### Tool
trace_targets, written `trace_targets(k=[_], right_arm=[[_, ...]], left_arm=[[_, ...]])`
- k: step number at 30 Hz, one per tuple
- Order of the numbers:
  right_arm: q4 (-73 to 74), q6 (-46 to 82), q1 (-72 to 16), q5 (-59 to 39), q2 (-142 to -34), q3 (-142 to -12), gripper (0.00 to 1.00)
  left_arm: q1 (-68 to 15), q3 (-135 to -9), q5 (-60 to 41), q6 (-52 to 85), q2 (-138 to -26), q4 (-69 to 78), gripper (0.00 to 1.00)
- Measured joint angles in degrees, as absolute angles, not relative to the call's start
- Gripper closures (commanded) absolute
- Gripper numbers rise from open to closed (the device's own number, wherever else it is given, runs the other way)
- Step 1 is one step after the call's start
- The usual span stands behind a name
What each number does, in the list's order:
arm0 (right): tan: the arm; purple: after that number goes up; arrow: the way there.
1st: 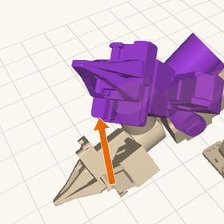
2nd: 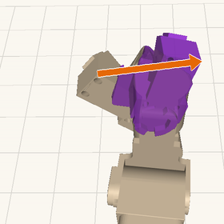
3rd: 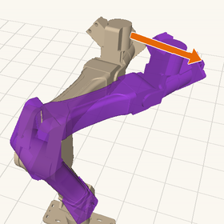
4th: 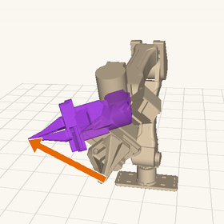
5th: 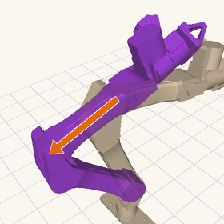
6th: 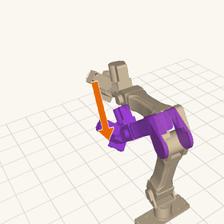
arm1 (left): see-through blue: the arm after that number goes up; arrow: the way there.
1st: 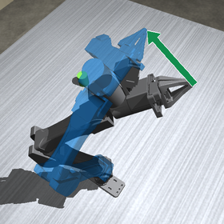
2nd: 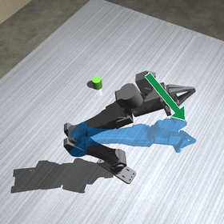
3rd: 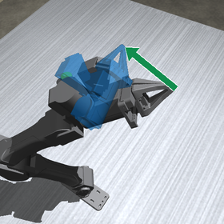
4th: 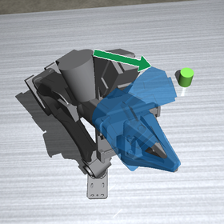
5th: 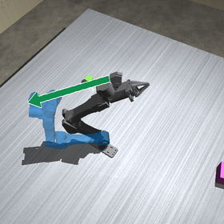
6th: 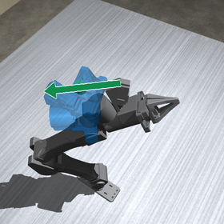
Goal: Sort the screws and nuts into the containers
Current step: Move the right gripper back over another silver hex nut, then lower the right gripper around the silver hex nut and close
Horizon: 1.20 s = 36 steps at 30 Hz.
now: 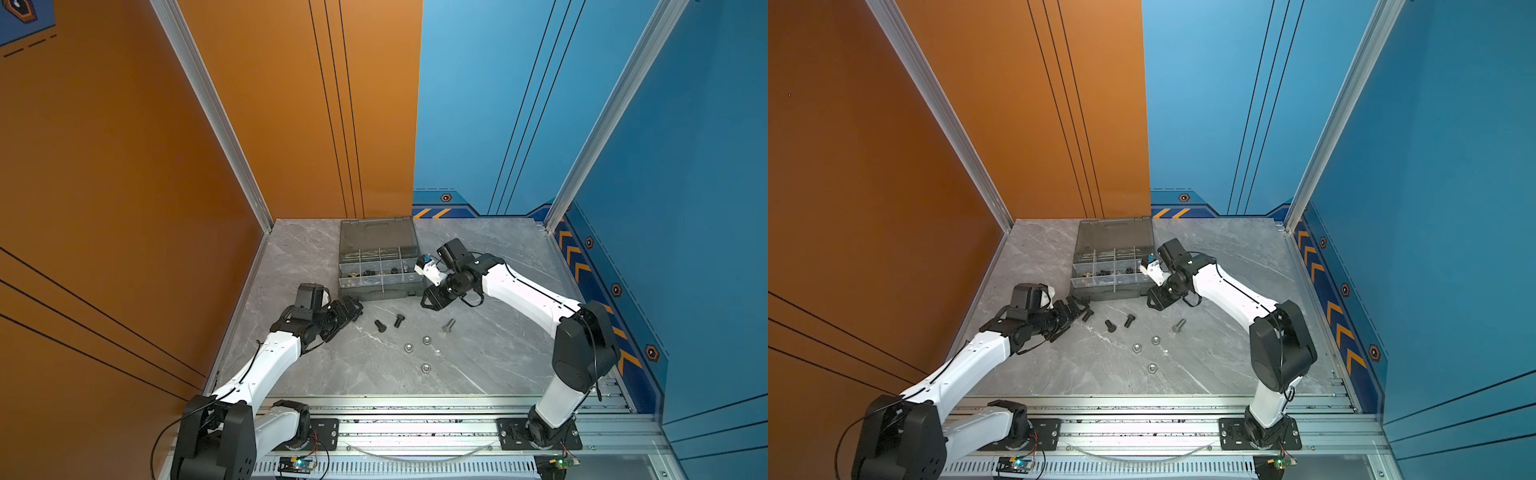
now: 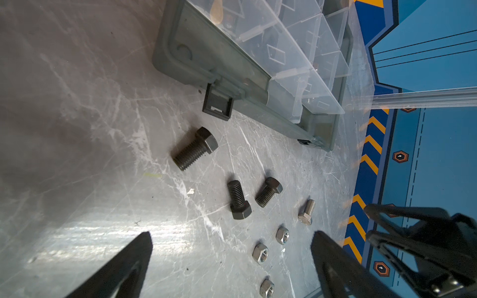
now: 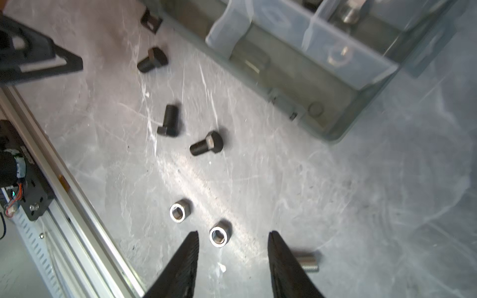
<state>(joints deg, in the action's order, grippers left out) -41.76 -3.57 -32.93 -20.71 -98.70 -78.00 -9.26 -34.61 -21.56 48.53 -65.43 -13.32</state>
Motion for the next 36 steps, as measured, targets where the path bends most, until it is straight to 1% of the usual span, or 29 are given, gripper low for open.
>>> trace_targets(k=[7, 15, 20, 24, 36], right_arm=[[-44.4, 4.8, -37.0, -14.9, -98.2, -73.1, 0.51], [-44.6, 15.1, -40.4, -10.3, -100.3, -72.8, 0.47], [-44.6, 19.3, -42.8, -8.8, -102.0, -72.8, 0.47], [-44.6, 18.7, -43.9, -8.6, -103.4, -72.8, 0.47], [-46.0, 9.1, -46.5, -3.7, -105.8, -72.8, 0.47]], left_arm=[[-9.4, -34.6, -21.8, 48.6, -66.4, -13.0, 0.02], [-10.0, -34.7, -22.0, 49.0, -67.3, -12.1, 0.02], [-10.1, -34.7, -22.3, 49.0, -67.3, -11.6, 0.02], [-10.1, -34.7, -22.6, 49.0, -67.6, -11.4, 0.02], [-10.2, -34.7, -22.6, 49.1, -67.7, -11.3, 0.02]])
